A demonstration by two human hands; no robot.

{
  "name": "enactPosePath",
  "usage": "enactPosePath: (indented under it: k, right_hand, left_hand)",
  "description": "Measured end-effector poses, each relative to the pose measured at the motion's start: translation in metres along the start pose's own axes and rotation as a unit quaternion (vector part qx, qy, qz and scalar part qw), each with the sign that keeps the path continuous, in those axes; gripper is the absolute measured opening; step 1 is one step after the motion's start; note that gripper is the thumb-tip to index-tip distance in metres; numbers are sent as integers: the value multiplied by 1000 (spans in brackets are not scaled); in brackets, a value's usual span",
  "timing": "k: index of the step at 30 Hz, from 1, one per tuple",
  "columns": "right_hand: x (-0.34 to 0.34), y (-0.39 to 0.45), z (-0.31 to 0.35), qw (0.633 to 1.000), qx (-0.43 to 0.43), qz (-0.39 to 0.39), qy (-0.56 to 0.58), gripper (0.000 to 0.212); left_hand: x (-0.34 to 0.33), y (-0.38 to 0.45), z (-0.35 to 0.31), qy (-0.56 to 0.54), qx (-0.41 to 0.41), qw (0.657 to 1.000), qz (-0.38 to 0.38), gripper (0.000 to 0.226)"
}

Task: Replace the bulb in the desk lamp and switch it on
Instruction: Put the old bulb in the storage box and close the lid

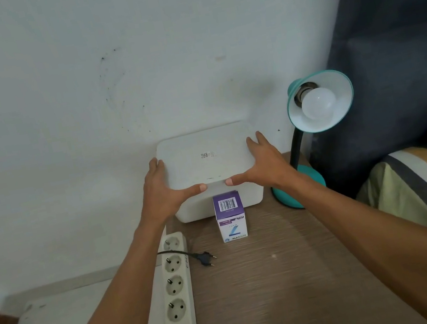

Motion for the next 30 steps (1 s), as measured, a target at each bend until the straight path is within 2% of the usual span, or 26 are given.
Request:
enactPosePath:
  k: [8, 14, 20, 25, 30]
  right_hand:
    - [-2, -1, -5, 1000, 7, 20, -10, 136]
    - [-2, -3, -6, 999, 7, 30, -14, 134]
    - [1, -8, 0, 998, 0, 33, -46, 131]
    - [6, -19, 4, 996, 24, 21, -81, 116]
    - [16, -38, 7, 998, 50, -26, -42, 96]
  left_hand:
    - [0, -4, -1, -16, 4, 1000, -8, 104]
    - [4, -7, -2, -19, 19, 1000, 3, 111]
    - [6, -7, -8, -29, 19, 999, 21, 104]
    - [18, -13, -9, -12, 59, 997, 40, 136]
    - [39, -43, -5, -24, 66, 997, 13, 129]
Point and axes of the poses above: each hand's wrist, its own y-axis towards the middle knuckle, its own x-axis out of the back of the hand, z = x × y, the point moved 2 cm from there along y, towards the middle knuckle, and after that the axes turned 15 degrees about -z, right-handed, at the moved point
